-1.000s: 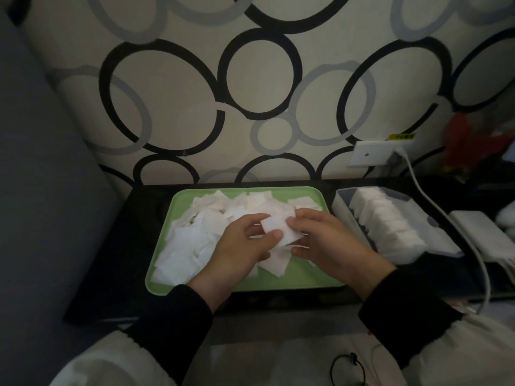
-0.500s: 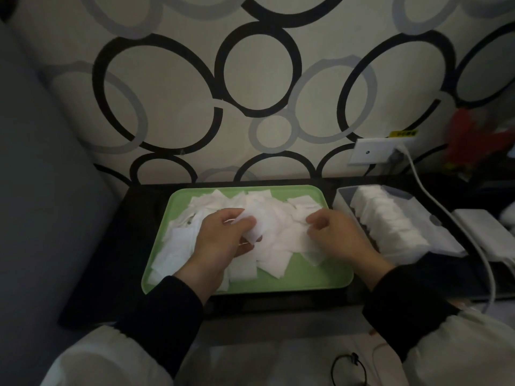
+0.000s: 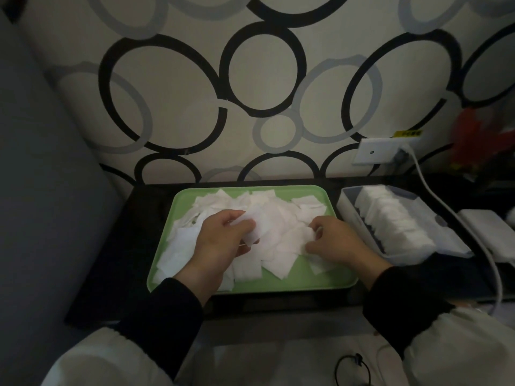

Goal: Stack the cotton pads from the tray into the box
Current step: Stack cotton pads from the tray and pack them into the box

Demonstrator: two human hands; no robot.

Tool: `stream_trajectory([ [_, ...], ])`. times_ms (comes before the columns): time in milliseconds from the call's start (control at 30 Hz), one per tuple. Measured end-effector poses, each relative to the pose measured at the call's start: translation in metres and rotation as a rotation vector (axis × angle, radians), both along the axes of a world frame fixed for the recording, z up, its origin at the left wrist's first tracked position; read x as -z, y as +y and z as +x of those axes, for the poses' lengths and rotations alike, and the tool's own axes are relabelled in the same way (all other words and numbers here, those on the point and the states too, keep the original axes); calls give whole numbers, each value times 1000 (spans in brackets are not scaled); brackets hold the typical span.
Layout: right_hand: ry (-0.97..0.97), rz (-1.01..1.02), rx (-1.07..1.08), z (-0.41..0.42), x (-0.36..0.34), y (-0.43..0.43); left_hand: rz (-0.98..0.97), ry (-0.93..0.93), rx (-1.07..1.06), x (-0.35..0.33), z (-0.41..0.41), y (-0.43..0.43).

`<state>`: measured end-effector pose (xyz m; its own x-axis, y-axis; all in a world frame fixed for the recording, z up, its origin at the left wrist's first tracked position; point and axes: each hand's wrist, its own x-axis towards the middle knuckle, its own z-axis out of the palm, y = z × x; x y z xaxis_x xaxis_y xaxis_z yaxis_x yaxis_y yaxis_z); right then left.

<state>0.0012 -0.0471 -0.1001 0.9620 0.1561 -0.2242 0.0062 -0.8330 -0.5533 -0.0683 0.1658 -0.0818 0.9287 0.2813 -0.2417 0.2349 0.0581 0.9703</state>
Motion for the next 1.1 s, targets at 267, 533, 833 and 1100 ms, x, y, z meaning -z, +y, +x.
stream_trajectory([
  [267,-121,186,-47,-3,-18,-9,5,3,-14,-1,0,3],
  [533,-153,506,87,-10,-33,-10,-44,29,-13,0,-1,-4],
  [833,233,941,-82,-28,-44,7,-71,28,78,-4,-4,-20],
  [1100,201,788,-35,-34,-49,16,-125,-20,236,-15,-10,-28],
])
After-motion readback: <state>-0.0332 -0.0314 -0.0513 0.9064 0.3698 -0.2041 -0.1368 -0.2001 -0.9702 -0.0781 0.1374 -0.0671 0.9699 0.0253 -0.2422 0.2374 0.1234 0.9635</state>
